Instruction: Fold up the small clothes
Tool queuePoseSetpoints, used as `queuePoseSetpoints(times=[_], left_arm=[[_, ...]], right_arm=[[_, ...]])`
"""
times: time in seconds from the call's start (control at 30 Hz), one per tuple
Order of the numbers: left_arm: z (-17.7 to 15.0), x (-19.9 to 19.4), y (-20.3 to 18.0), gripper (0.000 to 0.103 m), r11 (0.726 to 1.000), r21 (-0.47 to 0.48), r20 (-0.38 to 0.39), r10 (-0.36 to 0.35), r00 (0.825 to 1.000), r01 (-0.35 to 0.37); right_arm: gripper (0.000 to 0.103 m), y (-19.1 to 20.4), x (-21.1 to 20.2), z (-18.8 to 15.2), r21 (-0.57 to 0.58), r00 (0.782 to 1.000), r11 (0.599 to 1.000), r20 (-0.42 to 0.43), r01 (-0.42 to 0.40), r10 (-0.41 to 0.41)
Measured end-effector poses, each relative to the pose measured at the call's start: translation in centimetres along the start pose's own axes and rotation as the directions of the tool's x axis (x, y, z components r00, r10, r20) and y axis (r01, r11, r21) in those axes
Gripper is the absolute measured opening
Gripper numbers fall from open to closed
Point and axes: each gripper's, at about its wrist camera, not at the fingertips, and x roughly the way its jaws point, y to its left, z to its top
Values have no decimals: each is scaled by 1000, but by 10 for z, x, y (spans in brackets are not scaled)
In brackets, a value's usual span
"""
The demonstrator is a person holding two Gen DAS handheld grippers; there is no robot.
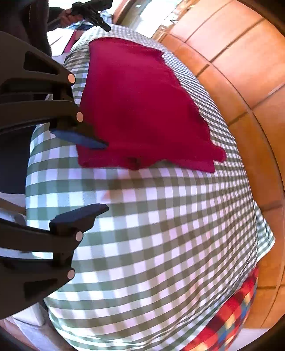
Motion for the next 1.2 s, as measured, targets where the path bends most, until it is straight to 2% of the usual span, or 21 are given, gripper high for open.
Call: queuePoseSetpoints(times=[0.07,0.13,0.17,0.2,0.27,0.33,0.4,0.43,0.47,0.5,0.53,0.57,0.67,0.77,0.87,0.93,0.97,1.0,1.07,1.13,1.2], left_arm=[[4,13,-8,6,1000,13,-11,-16,1000,16],[2,31,-24,6,998,51,-37,-20,999,22],[1,41,-30,6,997,71,-56,-7,998,11],[-1,49,-33,6,997,82,-74,14,997,-8],[-5,73,-34,6,990,115,-137,102,985,-86],[-5,78,-32,6,991,99,-141,102,985,-88],[1,72,-30,6,994,77,-118,83,990,-74],[6,65,-27,11,997,57,-92,65,994,-60],[12,62,-24,26,998,34,-75,47,996,-44],[15,60,-21,36,999,15,-65,39,997,-39],[22,59,-17,51,999,-10,-48,48,998,-49],[28,59,-16,52,998,-24,-34,65,997,-66],[46,68,-12,52,995,-44,-15,87,996,-88],[64,77,-10,52,994,-46,6,104,995,-104],[80,92,-9,52,993,-41,1,109,994,-109],[90,106,-9,52,994,-31,-16,108,994,-109],[93,112,-9,52,994,-22,-27,109,994,-110],[96,121,-9,50,993,-11,-45,120,992,-121],[101,131,-10,20,994,1,-70,113,991,-113],[104,134,-14,9,989,42,-48,141,989,-139],[106,129,-14,9,987,32,-8,155,988,-154]], right_arm=[[46,4,3,-3,-4,1000,1000,-7,-20,20],[30,13,9,-6,-45,1000,999,-25,-14,13],[10,19,12,-7,-79,999,997,-34,11,-14],[10,23,15,-8,-110,998,993,-39,40,-44],[10,22,18,-7,-114,998,993,-52,40,-46],[15,20,18,-4,-117,997,993,-70,33,-41],[59,16,9,2,-93,998,996,-56,16,-22],[61,12,1,10,-63,1000,998,-25,-14,13],[61,10,-4,16,-50,1000,999,-1,-19,19],[64,9,-7,26,-41,999,999,26,-19,20],[65,10,-7,34,-34,999,999,45,-19,20],[66,11,-5,45,-24,998,1000,63,-18,19],[65,25,12,74,-34,995,999,102,13,-10],[48,39,38,108,-42,990,997,130,66,-61],[44,48,65,135,-36,988,995,121,97,-92],[32,53,81,145,-52,986,989,105,139,-132],[15,55,87,149,-70,985,986,94,154,-147],[7,56,89,149,-81,984,984,93,161,-154],[7,66,85,150,-116,974,973,127,201,-186],[6,71,68,151,-122,964,970,193,210,-184],[6,68,58,155,-105,952,971,241,217,-187]])
